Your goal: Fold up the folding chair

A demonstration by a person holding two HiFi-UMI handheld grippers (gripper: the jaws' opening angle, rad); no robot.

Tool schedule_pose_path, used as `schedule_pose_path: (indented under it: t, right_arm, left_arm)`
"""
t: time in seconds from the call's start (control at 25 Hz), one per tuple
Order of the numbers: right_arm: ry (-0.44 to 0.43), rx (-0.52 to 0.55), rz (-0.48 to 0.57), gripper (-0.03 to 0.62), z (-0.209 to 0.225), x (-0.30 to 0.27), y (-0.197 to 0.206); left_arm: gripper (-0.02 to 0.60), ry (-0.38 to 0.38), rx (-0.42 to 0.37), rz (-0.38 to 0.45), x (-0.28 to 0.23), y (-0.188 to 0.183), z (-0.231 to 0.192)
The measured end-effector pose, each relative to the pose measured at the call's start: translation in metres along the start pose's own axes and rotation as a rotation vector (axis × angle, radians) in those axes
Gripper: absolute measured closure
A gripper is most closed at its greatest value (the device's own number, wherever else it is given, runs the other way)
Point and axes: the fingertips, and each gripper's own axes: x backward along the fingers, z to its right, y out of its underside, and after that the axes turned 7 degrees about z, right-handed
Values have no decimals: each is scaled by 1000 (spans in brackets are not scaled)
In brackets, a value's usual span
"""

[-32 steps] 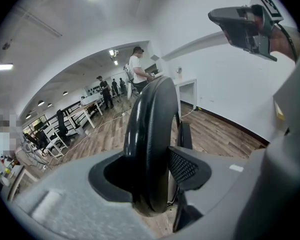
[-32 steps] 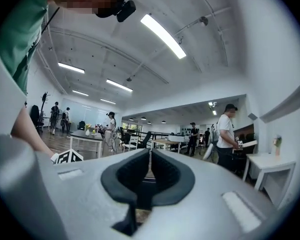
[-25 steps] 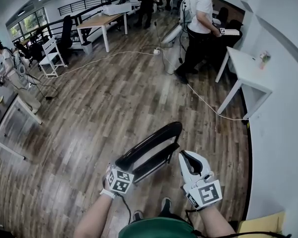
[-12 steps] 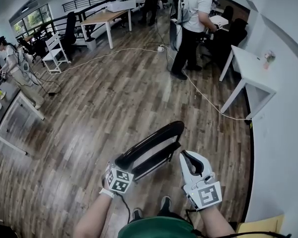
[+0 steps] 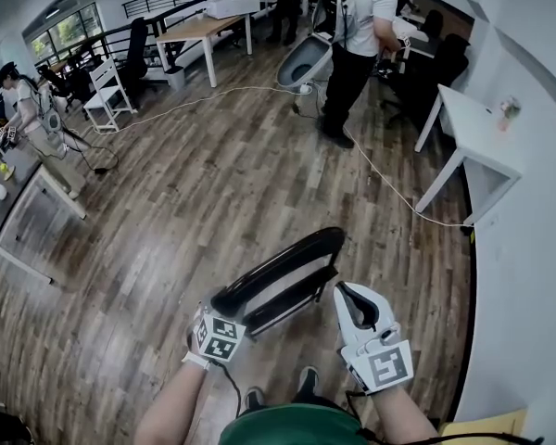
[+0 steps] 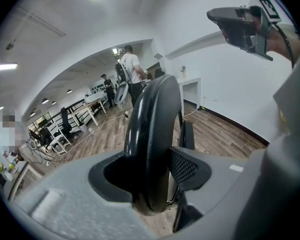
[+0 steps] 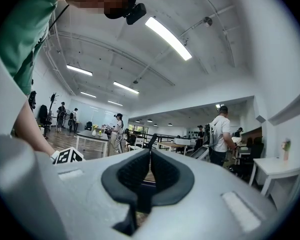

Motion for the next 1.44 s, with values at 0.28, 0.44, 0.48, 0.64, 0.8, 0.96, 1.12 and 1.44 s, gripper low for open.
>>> schedule_pose_path:
  t: [0.28, 0.44, 0.48, 0.64, 0.8, 0.96, 1.12, 1.44]
  right_arm:
    - [-17, 0, 9, 586, 2, -1, 4]
    - [-16, -30, 21, 589, 1, -7, 3]
    - [-18, -31, 20, 589, 2, -8, 3]
    - [-32, -6, 3, 589, 7, -6, 10]
    - [-32, -11, 6, 589, 11, -6, 15]
    - [-30, -6, -7, 589, 15, -7, 21]
    - [-22, -52, 6, 589, 18, -10, 20]
    - [-45, -35, -21, 589, 32, -4, 40]
  left_arm:
    - [350, -8, 6, -3, 0, 3, 1]
    - [348, -10, 7, -4, 0, 4, -3]
    - [348, -10, 8, -5, 0, 3, -3]
    - [347, -15, 10, -8, -2, 2, -2]
    - [347, -19, 12, -10, -3, 3, -2]
    - [345, -21, 12, -8, -3, 4, -4]
    - [345, -23, 12, -5, -3, 4, -6]
    - [342, -26, 7, -10, -10, 3, 0]
